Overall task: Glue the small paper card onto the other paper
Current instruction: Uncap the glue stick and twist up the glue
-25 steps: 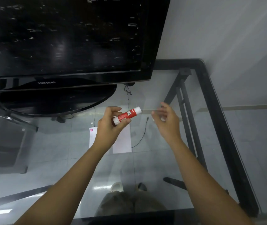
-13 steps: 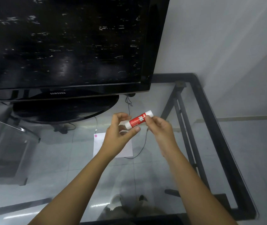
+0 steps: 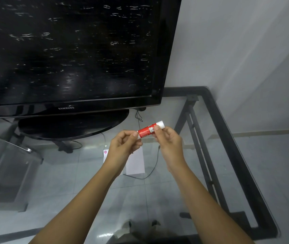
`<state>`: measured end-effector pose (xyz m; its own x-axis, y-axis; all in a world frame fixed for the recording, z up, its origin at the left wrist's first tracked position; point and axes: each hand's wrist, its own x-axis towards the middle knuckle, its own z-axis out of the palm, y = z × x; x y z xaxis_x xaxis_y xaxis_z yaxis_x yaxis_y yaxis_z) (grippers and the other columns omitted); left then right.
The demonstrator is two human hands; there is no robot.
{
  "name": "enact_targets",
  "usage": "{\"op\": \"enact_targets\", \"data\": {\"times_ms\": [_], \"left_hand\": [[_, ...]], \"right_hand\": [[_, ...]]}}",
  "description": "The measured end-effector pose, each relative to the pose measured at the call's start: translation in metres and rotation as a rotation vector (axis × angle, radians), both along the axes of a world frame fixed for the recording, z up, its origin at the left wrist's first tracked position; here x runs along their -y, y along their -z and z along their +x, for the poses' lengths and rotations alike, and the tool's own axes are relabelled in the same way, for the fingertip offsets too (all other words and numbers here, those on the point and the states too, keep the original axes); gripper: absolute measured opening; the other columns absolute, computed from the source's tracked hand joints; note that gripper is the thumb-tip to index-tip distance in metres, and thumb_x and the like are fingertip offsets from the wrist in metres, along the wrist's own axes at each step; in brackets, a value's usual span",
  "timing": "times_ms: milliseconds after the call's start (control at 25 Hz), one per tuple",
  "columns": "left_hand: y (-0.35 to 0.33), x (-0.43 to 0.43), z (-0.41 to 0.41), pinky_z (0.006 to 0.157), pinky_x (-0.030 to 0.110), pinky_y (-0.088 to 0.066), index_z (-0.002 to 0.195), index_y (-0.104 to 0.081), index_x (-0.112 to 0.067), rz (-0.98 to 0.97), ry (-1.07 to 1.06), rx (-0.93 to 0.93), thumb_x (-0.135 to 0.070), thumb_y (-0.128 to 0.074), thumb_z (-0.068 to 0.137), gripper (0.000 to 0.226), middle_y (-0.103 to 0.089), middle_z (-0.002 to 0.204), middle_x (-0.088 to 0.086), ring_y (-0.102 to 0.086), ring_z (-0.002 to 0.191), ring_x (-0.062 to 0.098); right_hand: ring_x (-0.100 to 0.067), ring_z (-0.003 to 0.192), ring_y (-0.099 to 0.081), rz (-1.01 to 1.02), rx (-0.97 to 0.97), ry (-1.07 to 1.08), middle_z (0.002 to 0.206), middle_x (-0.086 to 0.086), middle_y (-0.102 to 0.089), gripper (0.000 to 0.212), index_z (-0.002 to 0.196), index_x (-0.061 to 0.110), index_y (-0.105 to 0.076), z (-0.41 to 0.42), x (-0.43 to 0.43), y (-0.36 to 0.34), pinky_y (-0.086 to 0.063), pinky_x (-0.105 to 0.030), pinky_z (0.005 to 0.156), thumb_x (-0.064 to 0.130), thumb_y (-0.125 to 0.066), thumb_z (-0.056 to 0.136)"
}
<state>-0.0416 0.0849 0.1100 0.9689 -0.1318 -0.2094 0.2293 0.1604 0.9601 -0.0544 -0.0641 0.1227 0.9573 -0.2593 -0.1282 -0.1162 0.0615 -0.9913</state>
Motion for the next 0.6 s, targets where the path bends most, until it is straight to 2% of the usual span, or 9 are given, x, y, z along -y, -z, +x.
{"op": "enact_targets", "data": {"times_ms": [80,200,280,360,480,560,600], "left_hand": [[-0.001,-0.001,-0.003,0.07,0.025,-0.053,0.097,-0.063,-0.021,0.02,0.023,0.021,-0.044,-0.064,0.075,0.032,-0.069,0.075,-0.005,-0.065,0.073,0.012],[-0.006,0.0,-0.004,0.069,0.028,-0.052,0.101,-0.06,-0.023,0.252,0.04,0.152,-0.035,-0.056,0.088,0.019,-0.062,0.077,-0.007,-0.059,0.067,0.006],[-0.011,0.001,-0.003,0.065,0.024,-0.046,0.098,-0.058,-0.022,0.357,0.063,0.179,-0.037,-0.049,0.092,0.019,-0.057,0.072,-0.007,-0.053,0.063,0.005],[-0.015,0.003,-0.002,0.061,0.023,-0.042,0.086,-0.056,-0.021,0.428,0.085,0.173,-0.042,-0.04,0.094,0.028,-0.053,0.067,-0.006,-0.048,0.061,0.007],[-0.019,0.007,0.0,0.052,0.019,-0.039,0.067,-0.05,-0.021,0.426,0.067,0.02,-0.049,-0.032,0.095,0.044,-0.047,0.058,-0.004,-0.043,0.052,0.008],[-0.024,0.007,0.002,0.048,0.017,-0.038,0.068,-0.053,-0.019,0.306,0.126,-0.169,-0.054,-0.032,0.093,0.047,-0.047,0.055,-0.002,-0.043,0.045,0.006],[-0.025,0.007,0.001,0.051,0.018,-0.04,0.074,-0.056,-0.017,0.214,0.148,-0.21,-0.054,-0.034,0.093,0.046,-0.05,0.055,-0.001,-0.044,0.045,0.005]], "right_hand": [[0.001,0.083,-0.066,0.0,-0.005,0.007,0.084,0.011,-0.07,0.012,0.084,0.029,-0.063,-0.002,-0.001,-0.002,-0.049,-0.009,0.068,0.041,-0.059,0.085],[0.001,0.084,-0.065,0.04,-0.003,0.023,0.082,0.014,-0.069,0.009,0.083,0.031,-0.062,-0.003,-0.003,-0.005,-0.048,-0.008,0.066,0.039,-0.059,0.085],[-0.004,0.087,-0.066,0.091,-0.004,0.033,0.082,0.013,-0.07,0.008,0.084,0.03,-0.063,-0.004,-0.003,-0.006,-0.05,-0.01,0.068,0.037,-0.059,0.085],[-0.007,0.09,-0.066,0.107,-0.001,0.027,0.085,0.011,-0.07,0.01,0.087,0.03,-0.064,-0.005,-0.003,-0.008,-0.05,-0.01,0.069,0.038,-0.06,0.084],[-0.001,0.088,-0.065,0.088,0.03,-0.022,0.082,0.019,-0.071,0.01,0.085,0.033,-0.065,-0.006,-0.005,-0.011,-0.048,-0.008,0.069,0.041,-0.061,0.081],[0.002,0.087,-0.065,0.087,0.029,-0.014,0.079,0.023,-0.07,0.005,0.082,0.035,-0.065,-0.005,-0.006,-0.013,-0.048,-0.007,0.067,0.039,-0.061,0.082],[0.003,0.086,-0.065,0.086,0.029,0.001,0.078,0.024,-0.07,0.004,0.081,0.035,-0.064,-0.004,-0.005,-0.015,-0.048,-0.007,0.066,0.038,-0.062,0.082]]}}
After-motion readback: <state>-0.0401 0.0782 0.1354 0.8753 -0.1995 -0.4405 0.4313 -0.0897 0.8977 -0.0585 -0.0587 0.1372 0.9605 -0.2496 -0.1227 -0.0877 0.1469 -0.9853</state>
